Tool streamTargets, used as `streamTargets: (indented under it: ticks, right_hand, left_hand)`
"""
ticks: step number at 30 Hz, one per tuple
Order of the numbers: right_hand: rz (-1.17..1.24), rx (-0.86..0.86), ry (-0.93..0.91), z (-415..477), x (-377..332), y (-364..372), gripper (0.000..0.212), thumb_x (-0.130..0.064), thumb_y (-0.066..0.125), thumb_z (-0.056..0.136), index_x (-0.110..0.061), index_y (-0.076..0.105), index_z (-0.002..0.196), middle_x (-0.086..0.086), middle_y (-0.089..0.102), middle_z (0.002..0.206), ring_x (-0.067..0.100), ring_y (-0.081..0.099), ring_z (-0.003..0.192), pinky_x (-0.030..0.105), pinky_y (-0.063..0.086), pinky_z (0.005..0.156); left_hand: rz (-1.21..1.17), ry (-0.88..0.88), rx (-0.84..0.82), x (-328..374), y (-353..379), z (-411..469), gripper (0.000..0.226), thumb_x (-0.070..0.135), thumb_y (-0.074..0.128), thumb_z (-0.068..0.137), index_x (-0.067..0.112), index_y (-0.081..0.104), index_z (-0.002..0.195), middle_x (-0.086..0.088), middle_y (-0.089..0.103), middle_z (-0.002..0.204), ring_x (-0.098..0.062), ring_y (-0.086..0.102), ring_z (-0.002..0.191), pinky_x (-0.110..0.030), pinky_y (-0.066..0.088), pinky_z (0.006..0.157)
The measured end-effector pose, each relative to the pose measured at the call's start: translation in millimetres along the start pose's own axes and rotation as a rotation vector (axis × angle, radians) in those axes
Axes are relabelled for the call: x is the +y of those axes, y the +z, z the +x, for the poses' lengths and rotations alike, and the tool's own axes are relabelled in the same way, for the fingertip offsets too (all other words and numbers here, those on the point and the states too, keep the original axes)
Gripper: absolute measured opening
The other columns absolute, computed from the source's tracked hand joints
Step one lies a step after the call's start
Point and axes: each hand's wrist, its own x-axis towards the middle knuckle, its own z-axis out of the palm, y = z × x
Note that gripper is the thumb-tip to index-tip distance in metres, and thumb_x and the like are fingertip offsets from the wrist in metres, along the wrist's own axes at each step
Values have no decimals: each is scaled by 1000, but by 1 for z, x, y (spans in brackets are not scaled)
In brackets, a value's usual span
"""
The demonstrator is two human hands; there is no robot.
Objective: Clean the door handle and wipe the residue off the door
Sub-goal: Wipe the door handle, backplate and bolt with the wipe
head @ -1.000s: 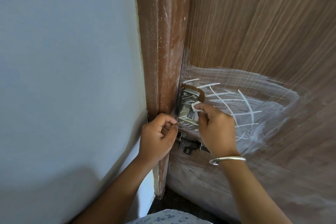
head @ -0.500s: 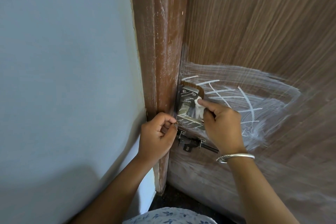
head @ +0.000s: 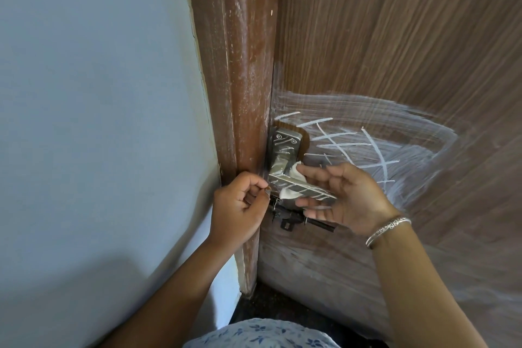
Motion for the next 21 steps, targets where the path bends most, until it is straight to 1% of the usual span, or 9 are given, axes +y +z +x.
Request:
streamTargets:
  ticks: [2,6,8,12,14,16,17,19,21]
  right_hand:
    - [100,-55,2,3,10,-7,46,-36,32,90,-21,70,112,-8,67,115,32,59,96,43,51,75]
    - [246,-238,-45,16,41,-11,49,-38,34,84,-32,57,127,13,57,123,33,57,97,44,49,81]
    - [330,-315,-109,24,56,-9,51,-39,37,84,-36,49,133,15,56,122,32,60,97,44,49,82]
    - [454,-393,-202,38,72,1,63,-36,59,80,-33,40,140,9,67,109,30,63,96,41,48,80]
    - [490,-396,-201,43,77,6,62,-30,72,72,-24,51,130,5,68,97,32,63,95,41,49,76]
    - [470,-339,-268,45,84,10,53,-14,77,66,-26,61,115,1,61,77,32,66,92,39,51,70]
    - [426,-298,-320,46,86,11,59,-8,73,69,-30,57,122,0,60,74,30,67,89,38,52,69]
    - [345,-227,-412,46,87,17,71,-7,65,76,-33,41,137,1,64,79,25,68,84,34,53,67]
    - [325,-188,-471,47,84,23,68,-10,66,77,-39,43,134,4,66,86,20,67,78,31,53,65]
  left_hand:
    - [-2,-22,0,-1,1,0,14,24,59,77,38,62,80,2,61,63,-23,61,55,-45,53,52]
    - [0,-31,5,0,1,-1,14,30,57,76,42,62,79,1,62,62,-25,62,55,-48,54,52]
    - [2,-26,12,0,0,-2,13,30,57,76,43,62,79,0,62,61,-25,62,56,-48,54,52]
    - [15,-26,6,0,-1,-2,12,31,58,76,41,63,79,2,63,62,-24,62,57,-48,55,53]
    - [10,-34,8,0,-2,-3,12,31,58,75,42,63,79,3,62,63,-25,62,57,-49,55,54]
    - [7,-40,13,0,-3,-3,12,31,58,75,41,63,80,2,62,62,-25,62,57,-50,55,54]
    - [8,-41,14,0,-3,-3,13,31,58,75,41,63,80,2,63,62,-25,62,57,-50,55,53]
    - [19,-33,13,0,-3,-3,13,30,58,76,41,63,79,2,63,62,-24,62,56,-49,55,52]
    - [27,-25,14,1,-3,-4,12,29,58,76,40,62,78,1,63,62,-23,63,56,-49,55,52]
